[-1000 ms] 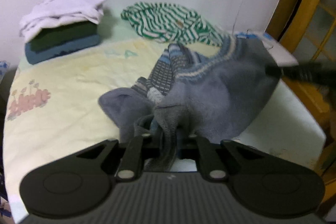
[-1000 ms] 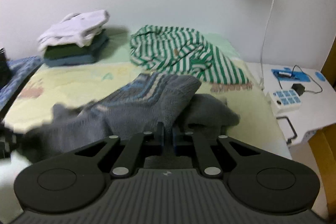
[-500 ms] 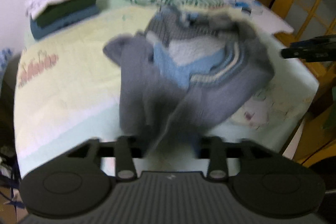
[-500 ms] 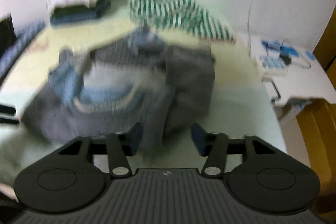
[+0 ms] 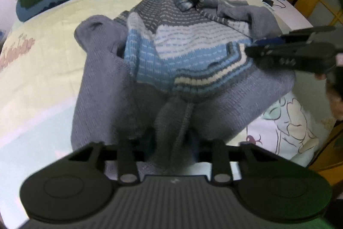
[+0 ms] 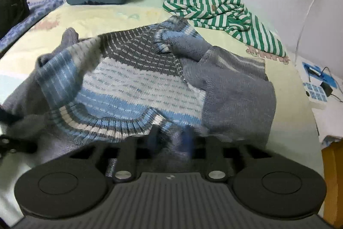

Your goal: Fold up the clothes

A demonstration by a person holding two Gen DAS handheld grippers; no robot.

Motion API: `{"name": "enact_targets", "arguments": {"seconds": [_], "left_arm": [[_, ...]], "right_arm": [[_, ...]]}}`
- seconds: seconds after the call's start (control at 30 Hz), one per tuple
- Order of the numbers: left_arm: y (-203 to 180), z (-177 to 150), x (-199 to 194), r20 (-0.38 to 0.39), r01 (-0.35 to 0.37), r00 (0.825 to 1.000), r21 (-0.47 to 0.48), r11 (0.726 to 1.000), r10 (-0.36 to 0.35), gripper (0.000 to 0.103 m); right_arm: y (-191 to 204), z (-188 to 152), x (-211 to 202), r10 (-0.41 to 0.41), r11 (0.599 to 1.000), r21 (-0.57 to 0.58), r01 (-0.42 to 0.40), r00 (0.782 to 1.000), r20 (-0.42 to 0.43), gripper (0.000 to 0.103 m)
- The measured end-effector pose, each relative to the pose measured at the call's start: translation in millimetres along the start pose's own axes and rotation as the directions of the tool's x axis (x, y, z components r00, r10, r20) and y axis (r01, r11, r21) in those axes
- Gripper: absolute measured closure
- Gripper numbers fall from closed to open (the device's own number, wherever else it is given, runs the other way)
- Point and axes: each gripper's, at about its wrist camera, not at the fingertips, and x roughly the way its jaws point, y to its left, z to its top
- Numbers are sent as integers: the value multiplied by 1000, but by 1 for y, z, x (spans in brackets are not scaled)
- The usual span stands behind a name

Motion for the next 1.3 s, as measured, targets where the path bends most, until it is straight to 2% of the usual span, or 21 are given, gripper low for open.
{"name": "enact_targets", "arguments": {"seconds": [0.07, 0.2, 0.33, 0.43, 0.53, 0.6, 0.67, 0.73, 0.77, 0.8, 0.83, 0.87, 0.9, 0.97, 1.07, 1.13, 1.23, 1.27, 1.3], "left_arm": [[-5, -4, -5, 7, -17, 1000, -1, 1000, 17, 90], [-12, -11, -16, 5, -34, 999, -24, 999, 34, 98], [-26, -32, -30, -11, -33, 999, -22, 999, 32, 98], [-38, -53, -33, -54, -30, 998, -5, 1000, 30, 98], [-48, -70, -31, -113, 7, 994, -14, 1000, -9, 98], [-54, -77, -34, -127, 5, 992, -1, 1000, -5, 98], [-59, -79, -40, -121, -9, 993, 14, 1000, 11, 97], [-56, -74, -54, -79, -29, 996, 10, 1000, 29, 96], [-54, -71, -62, -55, -39, 998, 7, 999, 39, 91], [-50, -65, -69, -25, -50, 998, 3, 999, 50, 83], [-46, -59, -76, 9, -63, 998, -1, 998, 63, 61], [-42, -53, -79, 44, -85, 995, -4, 996, 85, 44], [-38, -47, -80, 79, -114, 990, -7, 993, 114, 39], [-27, -32, -72, 120, -179, 976, -20, 984, 180, 28], [2, -5, -43, 117, -223, 965, -107, 969, 235, 28], [20, 9, -25, 106, -208, 968, -176, 962, 229, 28], [29, 29, -6, 111, -180, 972, -225, 958, 209, 26], [29, 35, 1, 115, -172, 973, -228, 958, 202, 21], [26, 42, 7, 119, -169, 973, -212, 963, 197, 18]], "right_arm": [[-6, -2, -12, 33, 999, 5, -33, 999, 16, 86], [-10, -9, -41, 93, 995, -40, -91, 995, 32, 89], [-16, -25, -72, 171, 981, -91, -170, 985, -4, 89], [-23, -46, -83, 212, 970, -102, -221, 973, -90, 89], [-25, -71, -83, 252, 958, -83, -274, 945, -206, 89], [-19, -87, -79, 260, 946, -117, -302, 924, -281, 89], [-19, -90, -82, 250, 940, -153, -304, 922, -297, 89], [-27, -78, -90, 257, 941, -156, -301, 933, -252, 85], [-35, -67, -95, 268, 944, -139, -300, 941, -205, 80], [-44, -55, -101, 275, 949, -113, -293, 950, -150, 64], [-53, -44, -103, 274, 956, -83, -281, 958, -89, 42], [-60, -33, -103, 261, 964, -52, -262, 965, -25, 36], [-66, -23, -100, 238, 971, -28, -237, 971, 26, 28], [-71, -5, -85, 164, 986, -9, -164, 983, 82, 28], [-69, 12, -47, 63, 998, -32, -60, 992, 111, 28], [-65, 16, -24, 19, 998, -60, -13, 995, 93, 28], [-57, 20, 2, -26, 998, -63, 30, 998, 58, 29], [-55, 21, 11, -42, 997, -64, 45, 998, 47, 30], [-54, 22, 18, -56, 996, -62, 58, 998, 30, 38]]}}
